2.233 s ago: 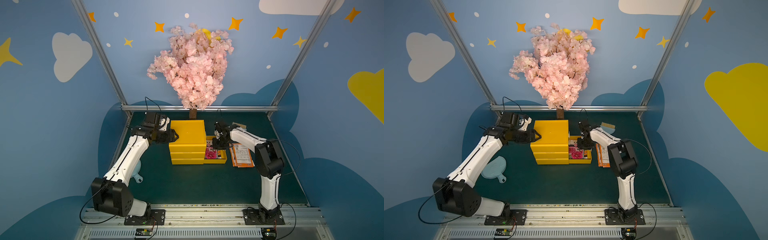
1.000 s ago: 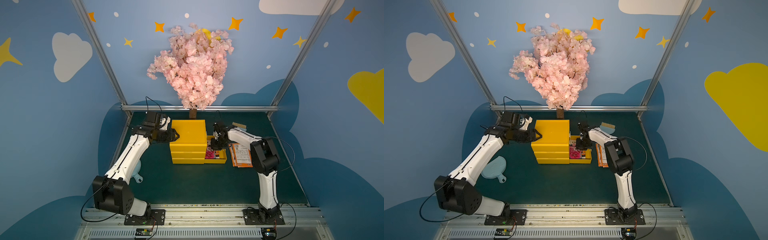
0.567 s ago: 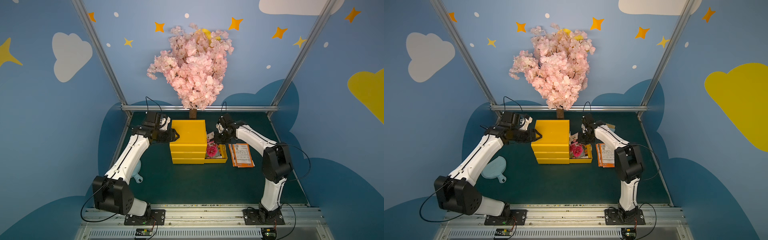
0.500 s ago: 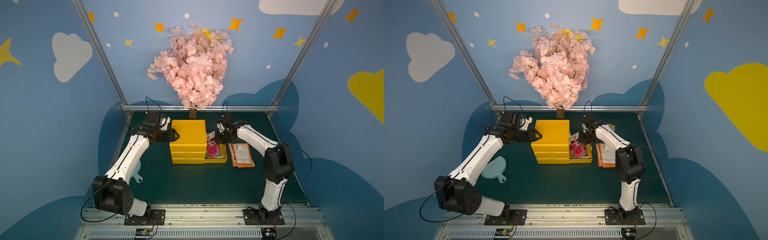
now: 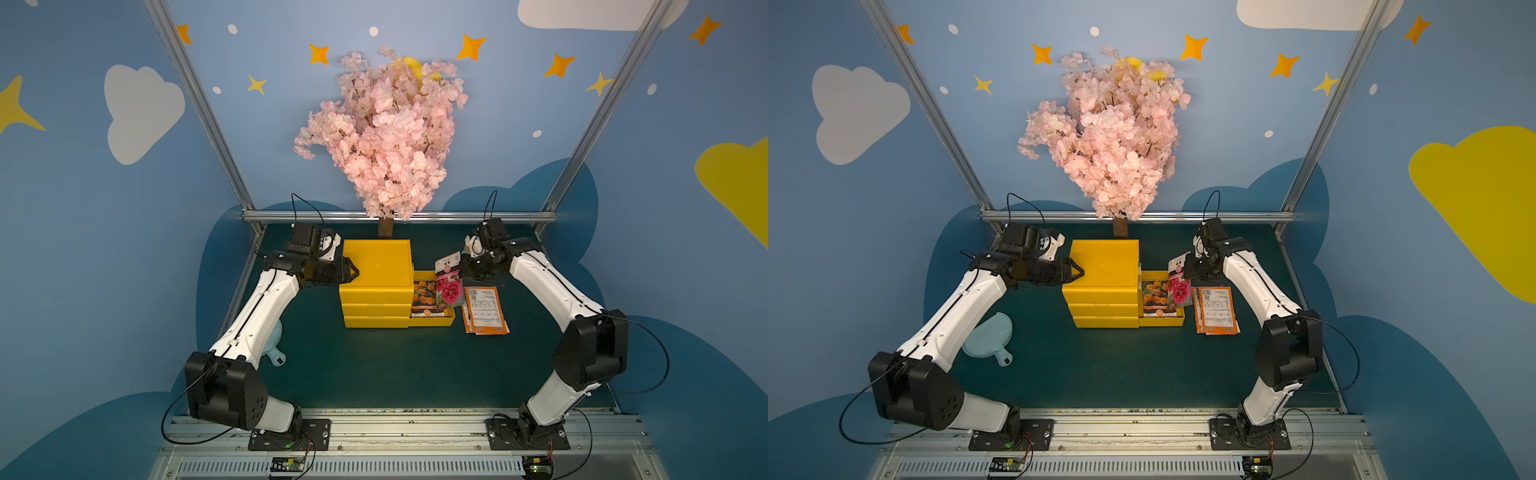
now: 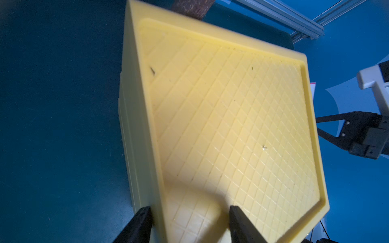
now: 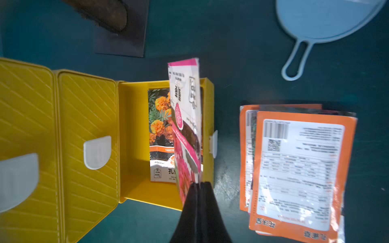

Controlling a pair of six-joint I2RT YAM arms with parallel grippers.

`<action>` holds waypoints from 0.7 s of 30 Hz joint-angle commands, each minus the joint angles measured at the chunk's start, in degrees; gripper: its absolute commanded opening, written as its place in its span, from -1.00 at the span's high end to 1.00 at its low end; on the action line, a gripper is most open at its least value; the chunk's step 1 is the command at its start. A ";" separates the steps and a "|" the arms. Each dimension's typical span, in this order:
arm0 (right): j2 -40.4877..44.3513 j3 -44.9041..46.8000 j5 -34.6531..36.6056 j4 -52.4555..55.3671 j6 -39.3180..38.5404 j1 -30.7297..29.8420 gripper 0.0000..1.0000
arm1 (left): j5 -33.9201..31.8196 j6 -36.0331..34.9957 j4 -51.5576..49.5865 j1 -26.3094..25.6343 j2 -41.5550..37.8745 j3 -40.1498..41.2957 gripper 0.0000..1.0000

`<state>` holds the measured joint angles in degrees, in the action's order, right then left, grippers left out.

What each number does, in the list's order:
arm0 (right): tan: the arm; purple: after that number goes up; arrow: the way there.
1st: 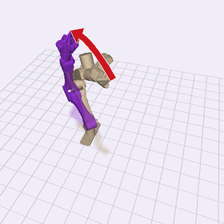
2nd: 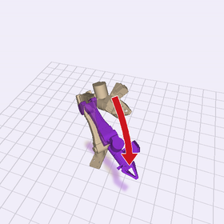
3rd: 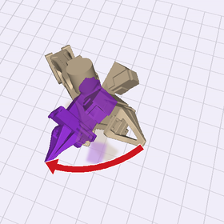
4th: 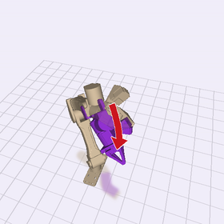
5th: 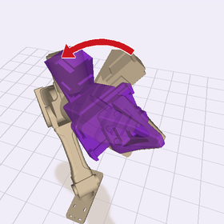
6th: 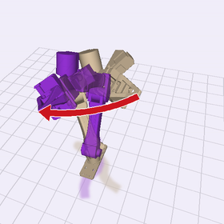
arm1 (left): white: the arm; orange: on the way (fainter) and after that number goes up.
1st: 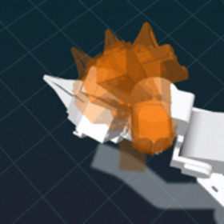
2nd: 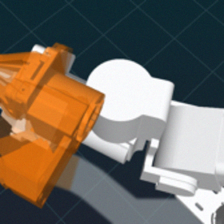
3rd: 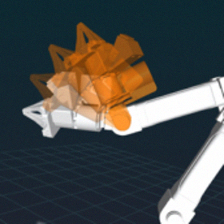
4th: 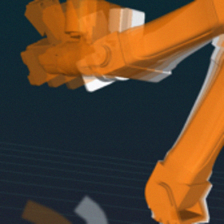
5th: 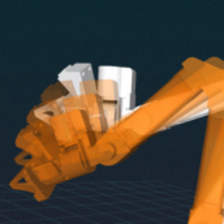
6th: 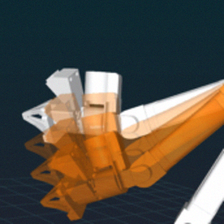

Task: Take the seed bags out of the drawer
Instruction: Pick up the seed packet from the drawer, then place the seed packet at the center of the board.

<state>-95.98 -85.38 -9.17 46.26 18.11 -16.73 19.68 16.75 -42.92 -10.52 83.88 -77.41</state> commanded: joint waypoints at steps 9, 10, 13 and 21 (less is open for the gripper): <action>7.41 5.77 -1.24 4.69 -3.31 12.92 1.00 | 0.82 -0.58 -3.88 -1.41 3.67 0.88 -0.20; 7.33 6.21 -1.43 4.92 -3.61 13.61 1.00 | 0.91 -0.67 -3.92 -1.42 3.75 0.73 -0.19; 5.91 6.72 -1.64 6.05 -5.80 15.06 1.00 | 0.99 -0.69 -3.93 -1.52 4.15 0.26 -0.19; -2.07 5.22 -1.22 8.40 -8.01 15.37 1.00 | 1.41 -1.11 -4.28 -1.77 5.28 -1.15 -0.19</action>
<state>-95.74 -79.20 -10.37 51.77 11.86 -1.43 20.51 16.71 -43.81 -10.92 86.00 -79.68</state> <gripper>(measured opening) 0.044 0.599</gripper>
